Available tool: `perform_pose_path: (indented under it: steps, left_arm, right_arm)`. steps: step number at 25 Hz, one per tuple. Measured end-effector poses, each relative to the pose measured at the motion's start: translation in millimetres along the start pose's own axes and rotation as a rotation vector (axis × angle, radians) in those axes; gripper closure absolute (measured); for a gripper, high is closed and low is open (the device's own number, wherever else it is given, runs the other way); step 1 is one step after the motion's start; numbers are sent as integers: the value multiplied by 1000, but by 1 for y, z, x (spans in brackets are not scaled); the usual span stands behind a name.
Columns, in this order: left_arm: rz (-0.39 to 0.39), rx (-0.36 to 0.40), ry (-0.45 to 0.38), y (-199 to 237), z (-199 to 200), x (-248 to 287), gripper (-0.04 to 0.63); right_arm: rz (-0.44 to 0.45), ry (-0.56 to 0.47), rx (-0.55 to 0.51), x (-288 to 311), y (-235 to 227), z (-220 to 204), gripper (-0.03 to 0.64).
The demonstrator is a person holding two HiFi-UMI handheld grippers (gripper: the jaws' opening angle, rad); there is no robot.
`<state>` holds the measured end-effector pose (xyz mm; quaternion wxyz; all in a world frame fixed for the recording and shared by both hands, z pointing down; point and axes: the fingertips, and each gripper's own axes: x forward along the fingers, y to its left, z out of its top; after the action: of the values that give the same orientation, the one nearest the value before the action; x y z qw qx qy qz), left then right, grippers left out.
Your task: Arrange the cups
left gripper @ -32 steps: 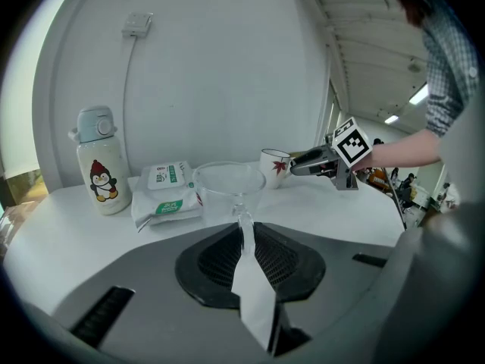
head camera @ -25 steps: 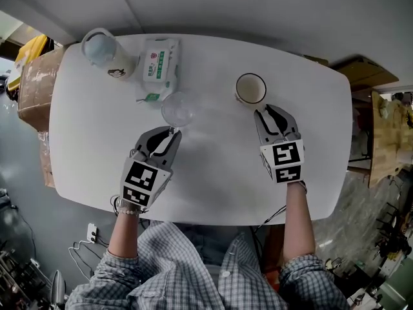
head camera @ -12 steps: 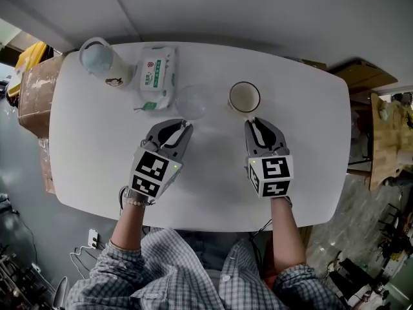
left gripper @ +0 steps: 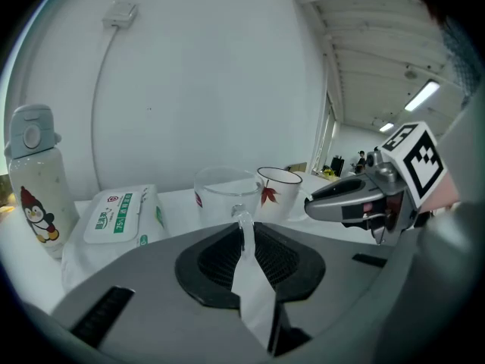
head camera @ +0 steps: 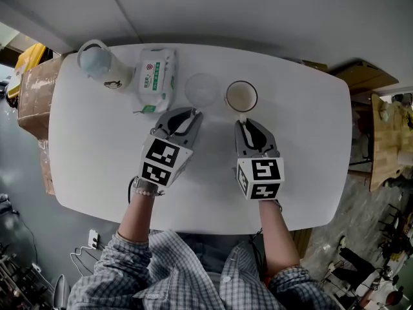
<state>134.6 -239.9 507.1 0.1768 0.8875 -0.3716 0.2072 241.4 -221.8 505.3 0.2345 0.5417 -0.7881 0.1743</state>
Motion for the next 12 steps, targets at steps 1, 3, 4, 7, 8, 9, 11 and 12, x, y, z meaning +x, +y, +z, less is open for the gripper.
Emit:
perform_pose_path:
  steps: [1, 3, 4, 7, 8, 9, 11, 12]
  left_arm:
    - [1, -2, -4, 1, 2, 2, 543]
    - [5, -1, -10, 3, 4, 6, 543]
    - [7, 0, -13, 4, 6, 8, 543]
    - [16, 4, -20, 10, 10, 14, 543]
    - [19, 3, -23, 11, 12, 16, 543]
    - [22, 1, -25, 13, 14, 18, 543]
    - [28, -6, -29, 16, 16, 22, 543]
    - [32, -8, -32, 17, 17, 24, 543]
  right_arm:
    - [1, -2, 3, 2, 2, 1, 549]
    - [0, -8, 13, 6, 4, 4, 549]
    - [-3, -10, 17, 8, 5, 5, 549]
    - [-11, -18, 27, 15, 3, 9, 551]
    - [-13, -20, 29, 17, 2, 11, 551]
    - [-15, -21, 31, 19, 1, 13, 551]
    - [-19, -23, 37, 23, -1, 15, 551]
    - [-22, -24, 41, 26, -2, 16, 551]
